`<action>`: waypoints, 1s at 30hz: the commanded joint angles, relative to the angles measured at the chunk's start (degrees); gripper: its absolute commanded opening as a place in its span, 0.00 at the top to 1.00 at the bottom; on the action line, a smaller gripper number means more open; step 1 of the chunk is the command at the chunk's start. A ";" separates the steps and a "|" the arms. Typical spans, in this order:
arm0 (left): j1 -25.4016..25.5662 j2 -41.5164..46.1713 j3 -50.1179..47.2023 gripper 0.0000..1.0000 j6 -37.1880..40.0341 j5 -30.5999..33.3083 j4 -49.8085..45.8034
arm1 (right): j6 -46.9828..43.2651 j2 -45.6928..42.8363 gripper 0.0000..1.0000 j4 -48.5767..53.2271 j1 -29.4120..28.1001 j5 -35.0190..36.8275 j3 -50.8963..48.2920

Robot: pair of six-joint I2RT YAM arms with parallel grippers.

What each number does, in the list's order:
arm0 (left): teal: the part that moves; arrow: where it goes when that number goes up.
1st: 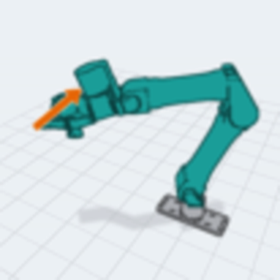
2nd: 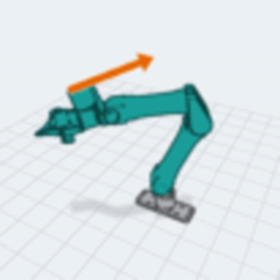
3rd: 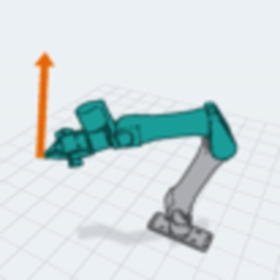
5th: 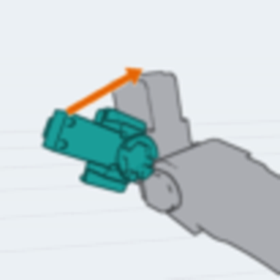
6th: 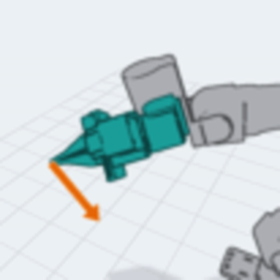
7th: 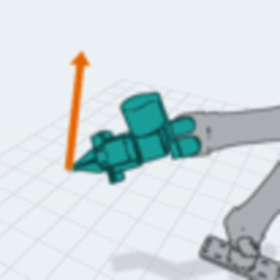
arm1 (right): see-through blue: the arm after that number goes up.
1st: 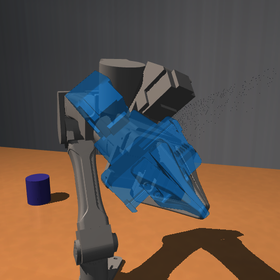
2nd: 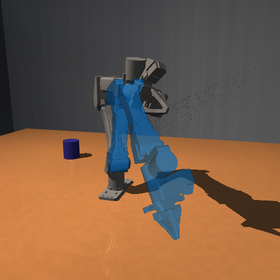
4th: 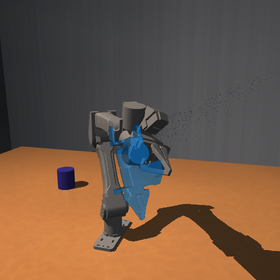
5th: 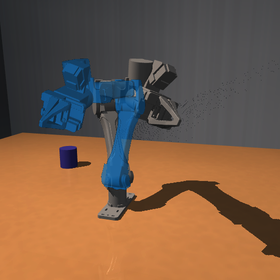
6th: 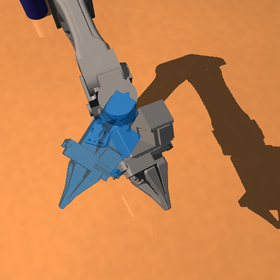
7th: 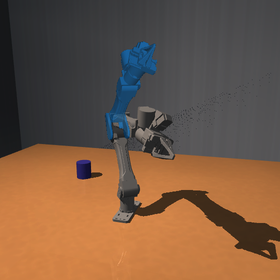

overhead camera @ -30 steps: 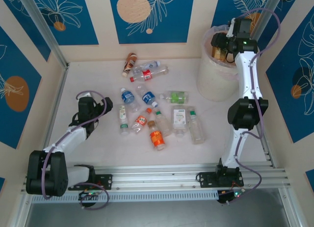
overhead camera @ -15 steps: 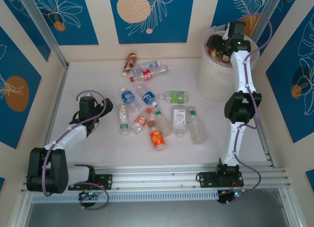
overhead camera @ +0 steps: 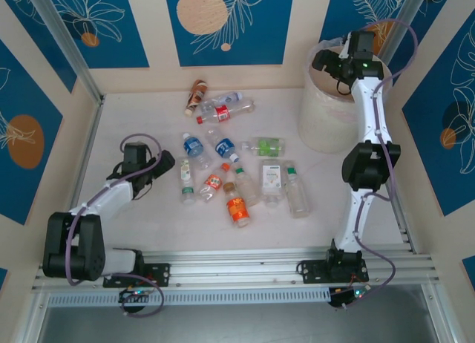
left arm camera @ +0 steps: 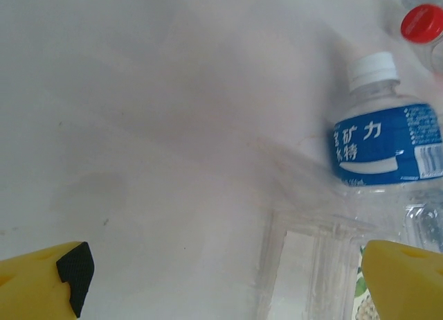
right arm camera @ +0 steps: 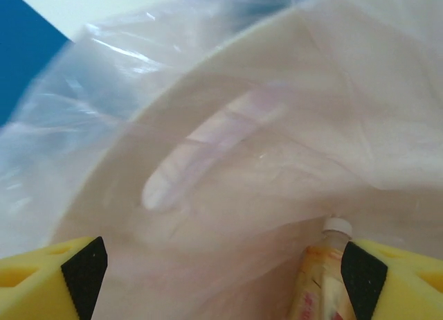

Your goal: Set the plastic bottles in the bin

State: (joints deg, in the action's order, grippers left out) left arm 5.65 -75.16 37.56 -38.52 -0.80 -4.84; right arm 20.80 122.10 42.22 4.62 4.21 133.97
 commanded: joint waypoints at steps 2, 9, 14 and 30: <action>3.25 2.90 0.90 0.00 1.30 1.63 -3.60 | -0.01 -12.49 0.08 -4.58 0.21 -1.65 -6.36; 12.07 6.62 2.54 0.00 -0.91 7.83 -14.31 | 3.34 -31.70 0.01 -15.46 0.18 -2.45 -28.55; 21.52 8.02 1.81 0.00 -3.96 12.94 -18.53 | 7.90 -46.94 0.01 -23.14 -0.26 -7.26 -47.40; 24.25 -6.99 7.57 0.01 2.13 17.00 -8.54 | 13.99 -68.62 0.00 -30.23 -2.89 -12.66 -78.24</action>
State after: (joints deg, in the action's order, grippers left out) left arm 29.67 -80.05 42.87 -38.57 15.31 -16.58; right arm 35.55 54.68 11.18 2.46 -7.22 56.47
